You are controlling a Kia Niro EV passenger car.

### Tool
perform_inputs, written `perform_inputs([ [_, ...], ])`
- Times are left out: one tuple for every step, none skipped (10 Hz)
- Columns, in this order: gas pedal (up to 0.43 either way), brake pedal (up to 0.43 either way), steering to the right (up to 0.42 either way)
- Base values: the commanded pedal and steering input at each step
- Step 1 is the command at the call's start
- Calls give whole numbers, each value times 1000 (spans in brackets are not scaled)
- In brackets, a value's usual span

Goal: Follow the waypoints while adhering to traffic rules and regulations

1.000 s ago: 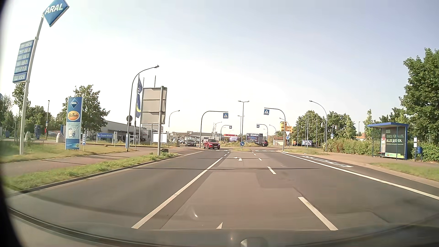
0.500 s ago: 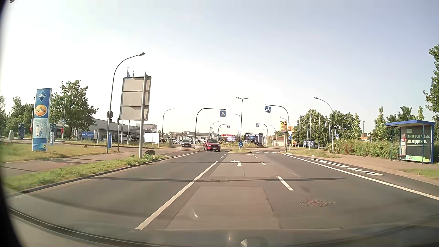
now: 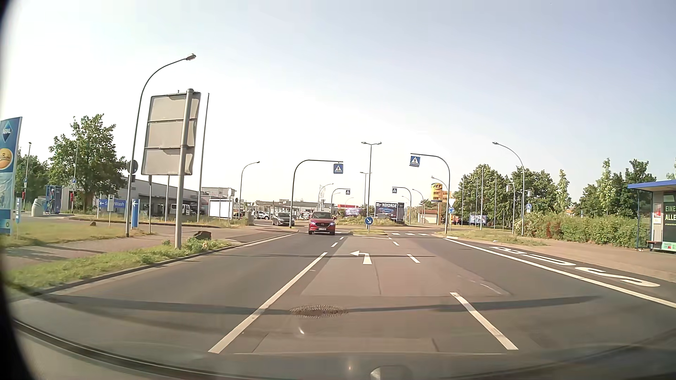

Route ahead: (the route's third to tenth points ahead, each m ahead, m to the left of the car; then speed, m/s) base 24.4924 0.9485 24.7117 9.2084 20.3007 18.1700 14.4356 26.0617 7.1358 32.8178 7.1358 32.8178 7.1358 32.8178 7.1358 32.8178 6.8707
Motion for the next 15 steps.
perform_inputs([
  [0,30,16],
  [0,37,16],
  [0,55,16],
  [0,61,17],
  [0,73,16],
  [0,85,16],
  [0,104,16],
  [0,122,15],
  [0,146,15],
  [0,159,13],
  [0,165,11],
  [0,165,9],
  [0,171,7],
  [0,177,5],
  [0,183,5],
])
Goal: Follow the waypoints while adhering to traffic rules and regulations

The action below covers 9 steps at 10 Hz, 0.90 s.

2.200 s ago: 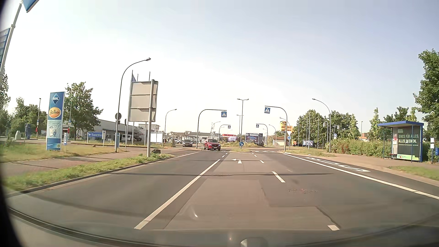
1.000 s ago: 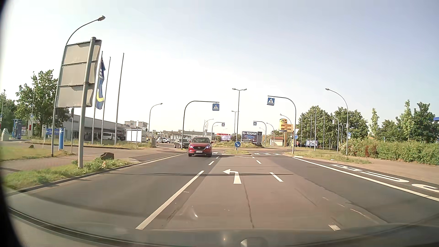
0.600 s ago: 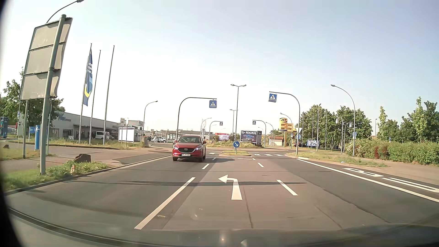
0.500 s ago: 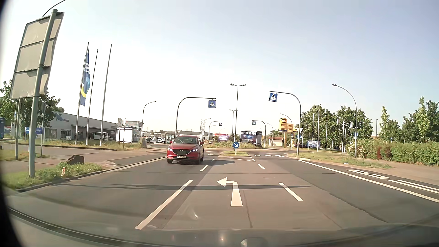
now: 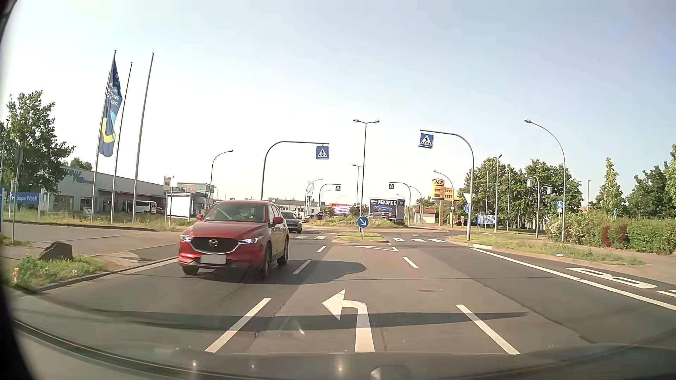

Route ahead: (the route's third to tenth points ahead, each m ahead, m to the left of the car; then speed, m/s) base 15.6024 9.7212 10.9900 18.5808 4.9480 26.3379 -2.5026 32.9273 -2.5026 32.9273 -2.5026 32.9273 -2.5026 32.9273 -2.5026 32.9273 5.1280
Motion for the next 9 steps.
perform_inputs([
  [0,189,6],
  [0,195,6],
  [0,201,6],
  [0,207,6],
  [0,207,6],
  [0,207,7],
  [0,213,7],
  [0,207,8],
  [0,213,8],
])
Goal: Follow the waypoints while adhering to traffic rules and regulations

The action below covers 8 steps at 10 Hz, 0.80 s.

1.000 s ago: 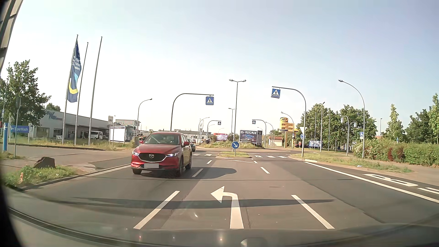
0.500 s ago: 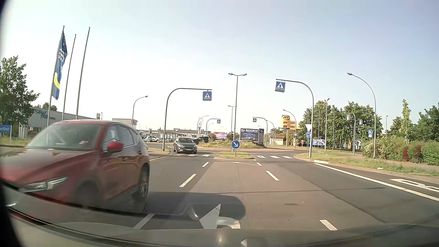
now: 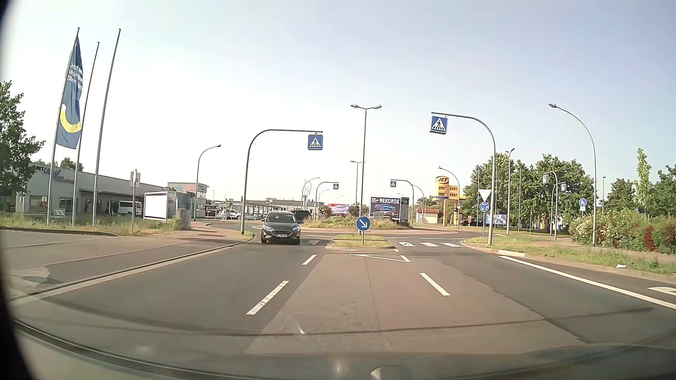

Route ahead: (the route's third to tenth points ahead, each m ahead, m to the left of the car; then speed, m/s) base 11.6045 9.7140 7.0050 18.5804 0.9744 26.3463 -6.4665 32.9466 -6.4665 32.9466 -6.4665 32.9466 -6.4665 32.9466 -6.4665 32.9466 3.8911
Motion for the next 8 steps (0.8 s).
perform_inputs([
  [0,207,8],
  [0,201,8],
  [0,152,9],
  [0,37,9],
  [0,30,9],
  [0,30,9],
  [0,30,9],
  [0,30,9],
])
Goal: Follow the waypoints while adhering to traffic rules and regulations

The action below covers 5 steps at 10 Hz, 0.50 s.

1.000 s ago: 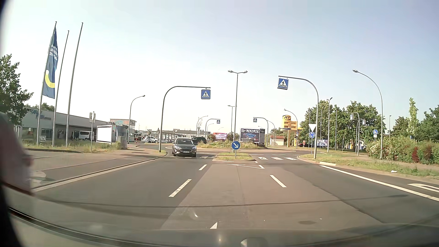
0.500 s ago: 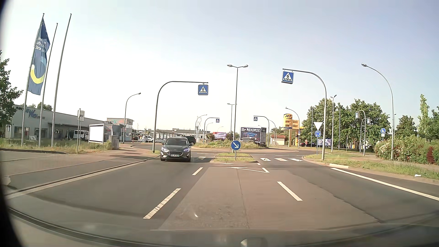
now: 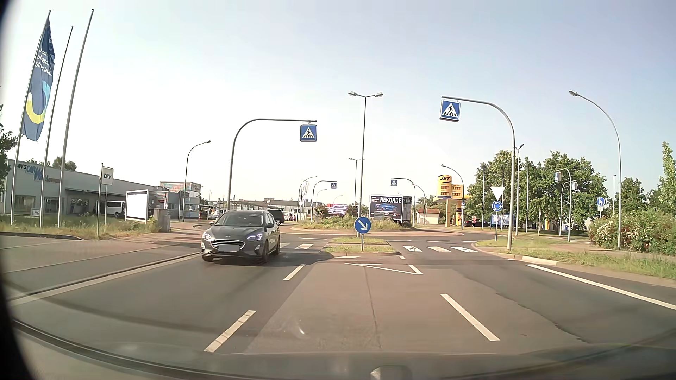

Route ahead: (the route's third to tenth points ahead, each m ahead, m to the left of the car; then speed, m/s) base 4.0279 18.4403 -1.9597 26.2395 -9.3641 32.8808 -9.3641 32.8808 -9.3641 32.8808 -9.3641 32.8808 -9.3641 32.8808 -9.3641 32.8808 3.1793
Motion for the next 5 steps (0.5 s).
perform_inputs([
  [20,30,9],
  [39,30,9],
  [47,30,9],
  [59,30,5],
  [59,30,0],
])
